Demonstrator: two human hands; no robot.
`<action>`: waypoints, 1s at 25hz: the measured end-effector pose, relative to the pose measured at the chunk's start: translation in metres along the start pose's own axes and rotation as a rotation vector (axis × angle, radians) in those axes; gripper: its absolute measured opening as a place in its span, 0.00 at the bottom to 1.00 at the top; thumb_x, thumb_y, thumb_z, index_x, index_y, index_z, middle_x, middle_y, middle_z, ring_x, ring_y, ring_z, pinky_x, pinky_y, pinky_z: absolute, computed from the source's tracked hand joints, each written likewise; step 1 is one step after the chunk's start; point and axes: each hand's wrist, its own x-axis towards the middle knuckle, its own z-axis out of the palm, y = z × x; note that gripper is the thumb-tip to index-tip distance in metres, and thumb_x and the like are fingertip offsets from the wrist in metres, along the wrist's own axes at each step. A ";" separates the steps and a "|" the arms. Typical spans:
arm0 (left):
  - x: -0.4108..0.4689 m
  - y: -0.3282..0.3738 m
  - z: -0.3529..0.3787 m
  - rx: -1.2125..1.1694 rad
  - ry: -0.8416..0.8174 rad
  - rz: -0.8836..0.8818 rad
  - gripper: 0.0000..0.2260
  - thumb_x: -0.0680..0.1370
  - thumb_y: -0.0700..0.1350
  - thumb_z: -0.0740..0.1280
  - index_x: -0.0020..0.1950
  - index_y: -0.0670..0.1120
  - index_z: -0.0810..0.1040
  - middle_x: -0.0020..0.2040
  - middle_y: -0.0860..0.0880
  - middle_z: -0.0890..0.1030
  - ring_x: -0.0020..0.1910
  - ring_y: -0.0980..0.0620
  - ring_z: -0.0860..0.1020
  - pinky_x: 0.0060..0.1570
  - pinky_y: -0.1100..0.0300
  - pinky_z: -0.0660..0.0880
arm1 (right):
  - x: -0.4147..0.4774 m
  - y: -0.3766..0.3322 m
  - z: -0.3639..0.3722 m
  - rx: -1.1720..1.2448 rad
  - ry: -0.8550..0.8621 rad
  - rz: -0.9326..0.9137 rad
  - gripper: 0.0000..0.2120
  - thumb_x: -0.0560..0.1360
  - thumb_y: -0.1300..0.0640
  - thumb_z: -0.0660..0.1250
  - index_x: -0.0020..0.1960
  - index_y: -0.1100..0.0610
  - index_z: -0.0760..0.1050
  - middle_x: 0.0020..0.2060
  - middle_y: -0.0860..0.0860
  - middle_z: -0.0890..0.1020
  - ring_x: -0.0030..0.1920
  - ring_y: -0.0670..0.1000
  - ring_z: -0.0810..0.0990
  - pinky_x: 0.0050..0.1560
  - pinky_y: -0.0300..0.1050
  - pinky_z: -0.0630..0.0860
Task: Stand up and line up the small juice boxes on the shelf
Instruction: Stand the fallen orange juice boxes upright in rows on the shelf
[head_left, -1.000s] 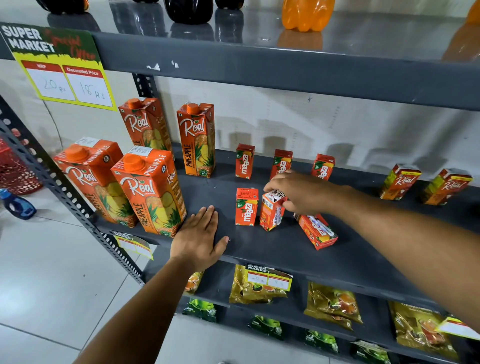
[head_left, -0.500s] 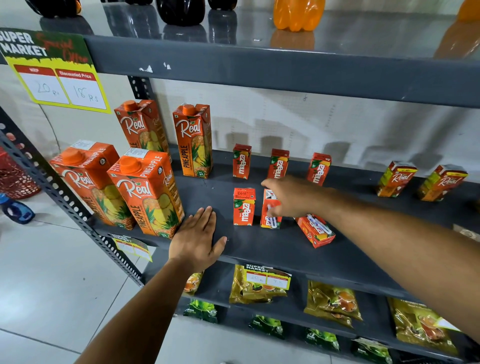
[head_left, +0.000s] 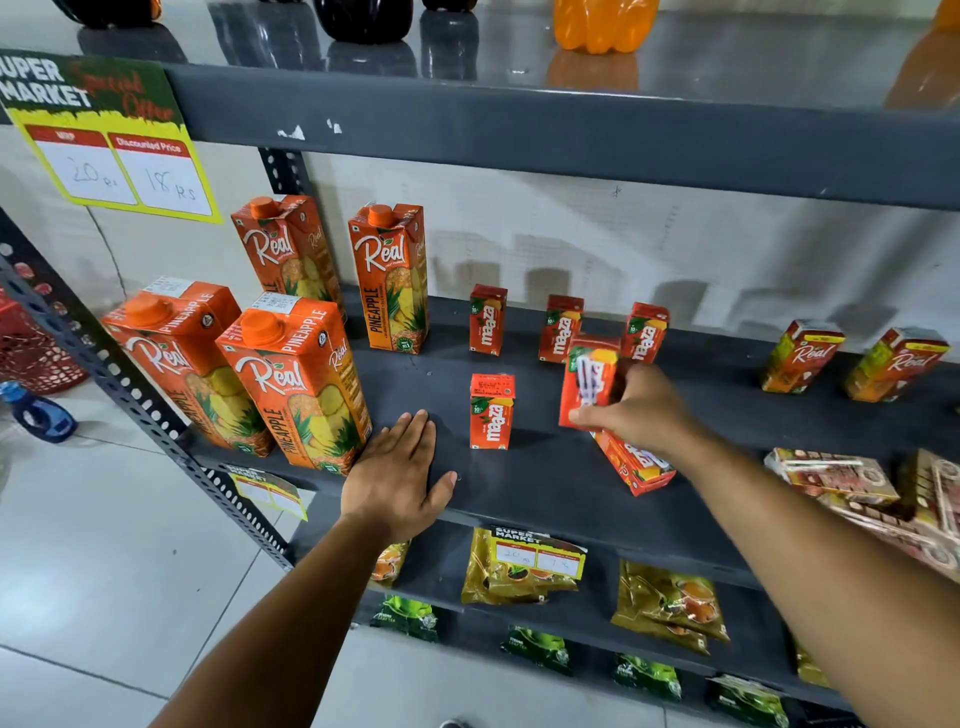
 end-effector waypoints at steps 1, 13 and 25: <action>0.000 0.000 0.000 0.000 0.002 -0.001 0.35 0.78 0.63 0.47 0.75 0.39 0.61 0.76 0.41 0.62 0.76 0.43 0.59 0.72 0.49 0.56 | 0.002 0.003 0.010 -0.070 0.018 -0.010 0.21 0.63 0.50 0.80 0.52 0.51 0.79 0.49 0.51 0.85 0.44 0.49 0.82 0.52 0.47 0.76; -0.001 0.000 0.002 0.007 -0.007 -0.007 0.35 0.77 0.64 0.44 0.77 0.42 0.55 0.79 0.44 0.55 0.78 0.47 0.52 0.74 0.52 0.48 | 0.012 0.025 0.038 -0.433 -0.026 -0.165 0.46 0.57 0.32 0.76 0.70 0.46 0.66 0.65 0.49 0.76 0.70 0.54 0.68 0.73 0.65 0.49; -0.001 0.001 0.000 0.000 0.001 -0.005 0.35 0.78 0.63 0.46 0.76 0.40 0.59 0.78 0.42 0.59 0.77 0.44 0.56 0.73 0.50 0.53 | 0.029 -0.049 -0.022 -0.969 -0.339 -0.522 0.27 0.74 0.41 0.66 0.70 0.46 0.66 0.63 0.49 0.76 0.59 0.54 0.77 0.54 0.53 0.76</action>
